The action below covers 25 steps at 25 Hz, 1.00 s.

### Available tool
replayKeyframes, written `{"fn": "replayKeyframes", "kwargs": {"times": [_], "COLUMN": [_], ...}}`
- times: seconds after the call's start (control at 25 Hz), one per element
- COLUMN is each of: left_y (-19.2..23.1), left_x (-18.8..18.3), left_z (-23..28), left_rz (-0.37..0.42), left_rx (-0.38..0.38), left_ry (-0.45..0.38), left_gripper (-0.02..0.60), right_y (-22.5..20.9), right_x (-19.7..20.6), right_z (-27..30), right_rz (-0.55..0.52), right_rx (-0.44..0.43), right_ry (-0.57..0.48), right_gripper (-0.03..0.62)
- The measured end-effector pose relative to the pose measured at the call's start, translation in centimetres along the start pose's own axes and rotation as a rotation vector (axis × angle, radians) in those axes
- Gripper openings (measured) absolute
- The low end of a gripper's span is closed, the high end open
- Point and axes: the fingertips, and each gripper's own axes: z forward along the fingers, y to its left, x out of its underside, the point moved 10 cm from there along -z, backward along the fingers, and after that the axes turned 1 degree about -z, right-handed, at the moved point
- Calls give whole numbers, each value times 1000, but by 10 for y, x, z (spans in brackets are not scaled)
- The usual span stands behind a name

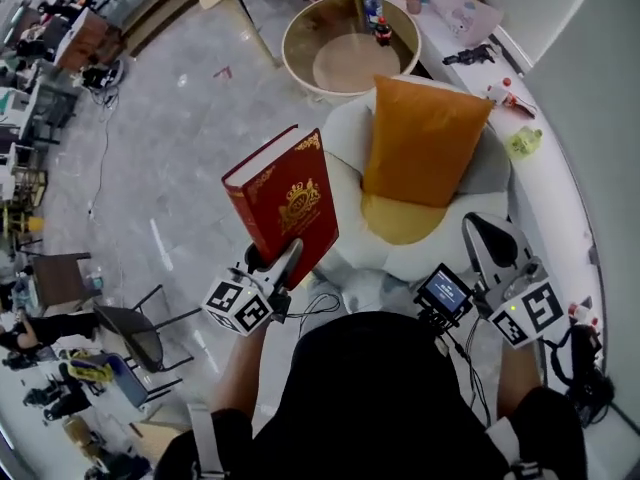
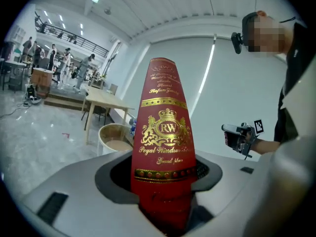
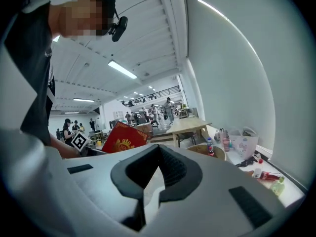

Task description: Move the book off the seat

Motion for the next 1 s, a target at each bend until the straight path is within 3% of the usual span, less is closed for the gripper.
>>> {"fn": "replayKeyframes", "kwargs": {"times": [0.24,0.52,0.76,1.0], "left_y": [76,179,244,274], "left_x": [-20,-30,-31,-44], "left_z": [-93,-177,-222,-259], "left_rz": [-30,-66,-103,-96], "left_rx": [-62,-58,-24,-24], "left_ry": [-133,-222,-250,-298], "left_gripper": [259,259,259,259], "right_y": [93,205,260,296], "right_x": [-8,-18,-18,-30], "right_z": [84,173,233,265], "right_rz": [-56,-117,-171,-204], "right_rx": [-51,-59,-45,-59], "right_ry": [4,17,36,46], "right_gripper": [11,11,11,11]}}
